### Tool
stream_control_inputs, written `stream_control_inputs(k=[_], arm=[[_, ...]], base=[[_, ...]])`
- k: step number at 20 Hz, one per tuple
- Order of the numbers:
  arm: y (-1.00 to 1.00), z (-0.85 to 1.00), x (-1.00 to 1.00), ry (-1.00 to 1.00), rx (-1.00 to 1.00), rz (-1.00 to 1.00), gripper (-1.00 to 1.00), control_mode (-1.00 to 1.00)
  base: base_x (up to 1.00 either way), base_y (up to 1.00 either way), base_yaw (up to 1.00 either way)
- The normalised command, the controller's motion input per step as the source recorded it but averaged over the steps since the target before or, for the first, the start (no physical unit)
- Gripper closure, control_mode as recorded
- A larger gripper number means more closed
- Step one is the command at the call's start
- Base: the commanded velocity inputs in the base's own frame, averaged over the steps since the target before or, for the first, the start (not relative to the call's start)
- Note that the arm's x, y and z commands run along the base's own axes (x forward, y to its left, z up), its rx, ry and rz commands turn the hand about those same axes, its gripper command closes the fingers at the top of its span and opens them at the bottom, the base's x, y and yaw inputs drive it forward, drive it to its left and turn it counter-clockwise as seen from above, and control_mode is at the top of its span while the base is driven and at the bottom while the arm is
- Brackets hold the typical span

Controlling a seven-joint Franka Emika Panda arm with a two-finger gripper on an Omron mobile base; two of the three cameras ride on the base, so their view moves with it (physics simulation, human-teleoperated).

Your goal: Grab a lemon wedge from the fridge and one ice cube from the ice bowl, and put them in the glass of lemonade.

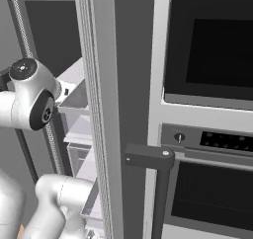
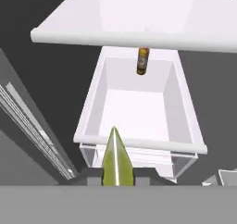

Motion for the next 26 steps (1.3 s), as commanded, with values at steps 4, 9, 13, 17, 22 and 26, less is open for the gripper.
stream_control_inputs(k=[4, 9, 13, 17, 22, 26], arm=[[0.07, -0.45, -0.50, 0.22, -0.05, 0.01, 1.00, 1.00], [0.00, 0.00, 0.00, 0.00, 0.00, 0.00, 1.00, 1.00], [0.00, 0.00, 0.00, 0.00, 0.00, 0.00, 1.00, 1.00], [0.00, 0.00, 0.00, 0.00, 0.00, 0.00, 1.00, 1.00], [0.00, 0.00, 0.00, 0.00, 0.00, 0.00, 1.00, 1.00], [0.00, 0.00, 0.00, 0.00, 0.00, 0.00, 1.00, 1.00]], base=[[-0.50, 0.00, 0.00], [-1.00, 0.00, 0.00], [-1.00, 0.01, -0.12], [-0.87, 0.00, -0.56], [-0.52, -0.24, -0.74], [-0.09, -0.94, -0.61]])
